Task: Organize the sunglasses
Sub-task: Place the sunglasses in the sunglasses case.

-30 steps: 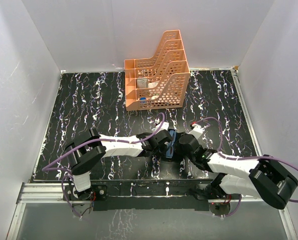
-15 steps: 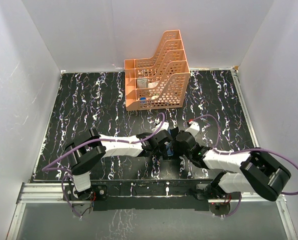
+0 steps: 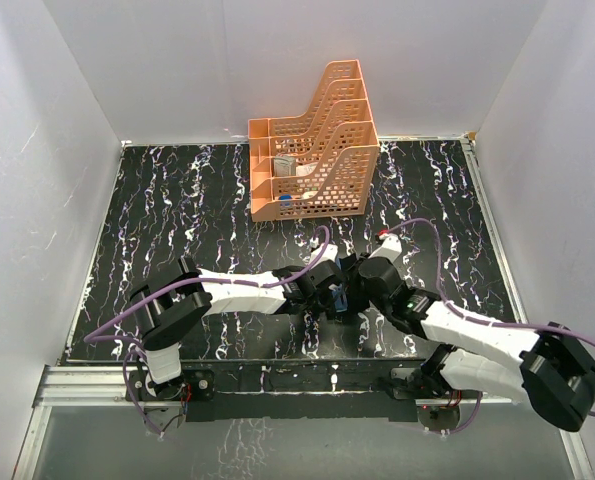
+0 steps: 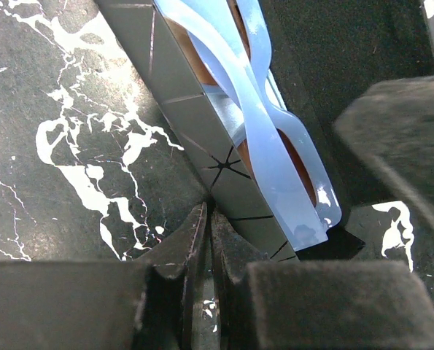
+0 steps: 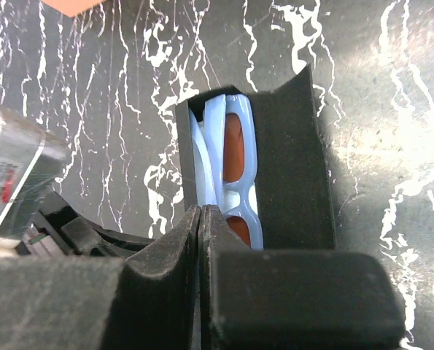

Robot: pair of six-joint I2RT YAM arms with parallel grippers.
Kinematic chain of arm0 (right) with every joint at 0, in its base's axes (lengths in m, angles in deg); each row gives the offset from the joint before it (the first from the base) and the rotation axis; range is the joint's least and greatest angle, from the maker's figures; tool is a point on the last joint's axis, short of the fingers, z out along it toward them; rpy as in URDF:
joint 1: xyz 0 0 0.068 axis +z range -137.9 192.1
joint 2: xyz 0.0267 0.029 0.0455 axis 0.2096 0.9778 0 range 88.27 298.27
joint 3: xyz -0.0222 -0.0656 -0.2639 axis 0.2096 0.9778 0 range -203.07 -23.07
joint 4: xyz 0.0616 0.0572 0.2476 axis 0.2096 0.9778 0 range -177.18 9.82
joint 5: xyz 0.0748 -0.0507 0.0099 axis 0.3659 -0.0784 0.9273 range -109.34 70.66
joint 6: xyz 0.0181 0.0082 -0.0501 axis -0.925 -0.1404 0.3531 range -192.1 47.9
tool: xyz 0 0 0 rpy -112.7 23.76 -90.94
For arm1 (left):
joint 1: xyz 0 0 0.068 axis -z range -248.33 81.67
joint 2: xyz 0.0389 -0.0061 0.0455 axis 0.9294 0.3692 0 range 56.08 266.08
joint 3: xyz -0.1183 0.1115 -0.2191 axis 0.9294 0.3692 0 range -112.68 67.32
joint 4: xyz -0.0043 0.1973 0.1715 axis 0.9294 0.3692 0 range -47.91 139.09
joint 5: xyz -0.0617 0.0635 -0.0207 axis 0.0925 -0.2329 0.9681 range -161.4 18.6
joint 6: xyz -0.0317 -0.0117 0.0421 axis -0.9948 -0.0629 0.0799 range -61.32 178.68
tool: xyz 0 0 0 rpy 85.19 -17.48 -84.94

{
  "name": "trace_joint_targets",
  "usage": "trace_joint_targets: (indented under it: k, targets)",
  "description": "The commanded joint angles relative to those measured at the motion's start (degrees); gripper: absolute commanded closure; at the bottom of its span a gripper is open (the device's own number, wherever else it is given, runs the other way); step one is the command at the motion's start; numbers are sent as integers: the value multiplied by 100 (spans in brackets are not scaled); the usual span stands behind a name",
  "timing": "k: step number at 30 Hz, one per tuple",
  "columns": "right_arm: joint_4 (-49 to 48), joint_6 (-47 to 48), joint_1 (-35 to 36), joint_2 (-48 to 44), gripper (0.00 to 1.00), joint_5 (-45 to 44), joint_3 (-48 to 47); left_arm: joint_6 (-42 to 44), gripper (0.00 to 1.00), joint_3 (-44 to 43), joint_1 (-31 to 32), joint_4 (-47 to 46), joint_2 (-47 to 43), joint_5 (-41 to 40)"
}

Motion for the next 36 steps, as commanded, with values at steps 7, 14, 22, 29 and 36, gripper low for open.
trace_joint_targets:
  k: [7, 14, 22, 29, 36]
  targets:
    - [158, 240, 24, 151, 100, -501, -309, -184, 94, 197, 38, 431, -319, -495]
    - [-231, 372, 15, 565, 100, -710, -398, -284, 94, 307, -467, 462, -335, -430]
    - [-616, 460, -137, 1019, 100, -745, -418, 75, 94, 204, -846, 58, -263, -269]
    - [-939, 538, -227, 1608, 100, -731, -589, 197, 94, -39, -851, -109, -7, -156]
    - [-1217, 595, -275, 1996, 100, -541, -720, 211, 94, -22, -853, -264, 40, -20]
